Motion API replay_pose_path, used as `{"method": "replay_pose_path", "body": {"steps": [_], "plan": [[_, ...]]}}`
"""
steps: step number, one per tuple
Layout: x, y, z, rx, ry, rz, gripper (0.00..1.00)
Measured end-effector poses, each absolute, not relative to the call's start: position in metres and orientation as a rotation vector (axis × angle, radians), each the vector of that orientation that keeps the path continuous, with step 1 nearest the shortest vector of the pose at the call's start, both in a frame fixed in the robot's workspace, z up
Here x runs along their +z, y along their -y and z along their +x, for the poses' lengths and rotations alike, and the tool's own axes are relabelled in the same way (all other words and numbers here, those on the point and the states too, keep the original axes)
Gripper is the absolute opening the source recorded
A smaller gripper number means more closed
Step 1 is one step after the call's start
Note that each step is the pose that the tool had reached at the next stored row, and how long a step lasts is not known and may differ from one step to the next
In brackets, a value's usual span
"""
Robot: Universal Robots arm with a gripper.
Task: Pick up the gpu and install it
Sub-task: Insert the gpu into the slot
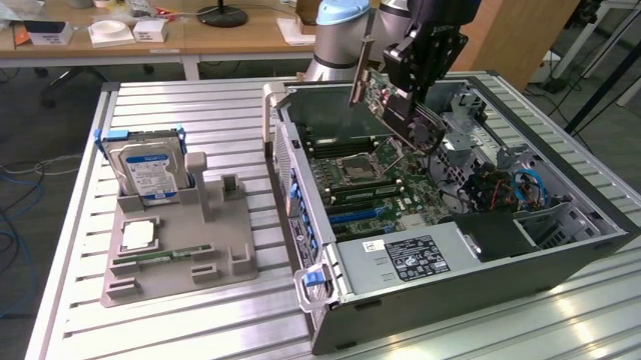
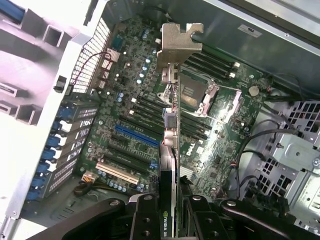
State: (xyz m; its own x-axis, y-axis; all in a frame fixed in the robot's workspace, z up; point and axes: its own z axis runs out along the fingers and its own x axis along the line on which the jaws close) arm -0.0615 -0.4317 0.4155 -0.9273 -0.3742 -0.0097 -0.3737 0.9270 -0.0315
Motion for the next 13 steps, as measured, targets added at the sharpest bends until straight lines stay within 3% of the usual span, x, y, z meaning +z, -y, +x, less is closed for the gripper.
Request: {"method": "replay_pose_path", "body": {"steps": [13], "plan": [[0.4145,0.4317,-0.0615,-0.044,-3.037,-0.734,0.26]]}}
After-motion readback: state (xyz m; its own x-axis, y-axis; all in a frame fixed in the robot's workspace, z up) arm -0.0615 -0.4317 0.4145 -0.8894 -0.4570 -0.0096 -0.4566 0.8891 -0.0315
